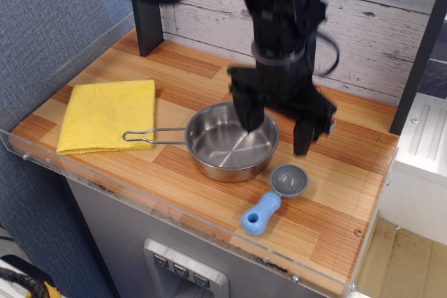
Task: Place the steel pan near the the spoon.
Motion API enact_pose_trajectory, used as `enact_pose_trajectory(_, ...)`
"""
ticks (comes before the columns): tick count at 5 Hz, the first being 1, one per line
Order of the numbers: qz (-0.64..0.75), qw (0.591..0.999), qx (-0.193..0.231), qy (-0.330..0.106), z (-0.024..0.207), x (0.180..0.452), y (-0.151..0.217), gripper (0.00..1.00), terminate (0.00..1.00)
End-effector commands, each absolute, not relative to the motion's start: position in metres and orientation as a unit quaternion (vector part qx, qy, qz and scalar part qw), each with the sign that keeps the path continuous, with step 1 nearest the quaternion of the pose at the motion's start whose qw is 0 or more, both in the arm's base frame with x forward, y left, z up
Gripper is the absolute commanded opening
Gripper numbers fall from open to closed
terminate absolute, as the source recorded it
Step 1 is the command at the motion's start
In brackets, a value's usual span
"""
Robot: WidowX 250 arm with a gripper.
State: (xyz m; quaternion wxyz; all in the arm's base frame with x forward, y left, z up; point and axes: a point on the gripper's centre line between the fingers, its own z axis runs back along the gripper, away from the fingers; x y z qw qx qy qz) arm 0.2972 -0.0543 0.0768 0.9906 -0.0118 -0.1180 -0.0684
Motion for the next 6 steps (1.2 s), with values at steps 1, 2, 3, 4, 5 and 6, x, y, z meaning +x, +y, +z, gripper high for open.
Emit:
enact_pose_trajectory(1,-0.040,0.986,0.007,-0.163,0.121,0.292,-0.042,1.00,0.00)
enact_pose_trajectory(2,0.008,0.988,0.019,-0.152,0.120,0.281,-0.005,1.00,0.00)
enact_pose_trajectory(3,0.055,0.987,0.000,-0.152,0.112,0.265,0.033,1.00,0.00)
enact_pose_trajectory(4,0.062,0.986,-0.003,-0.153,0.113,0.264,0.042,1.00,0.00)
enact_pose_trajectory(5,0.050,0.986,-0.020,-0.160,0.114,0.268,0.039,1.00,0.00)
enact_pose_trajectory(6,0.032,0.986,-0.043,-0.155,0.112,0.274,0.032,1.00,0.00)
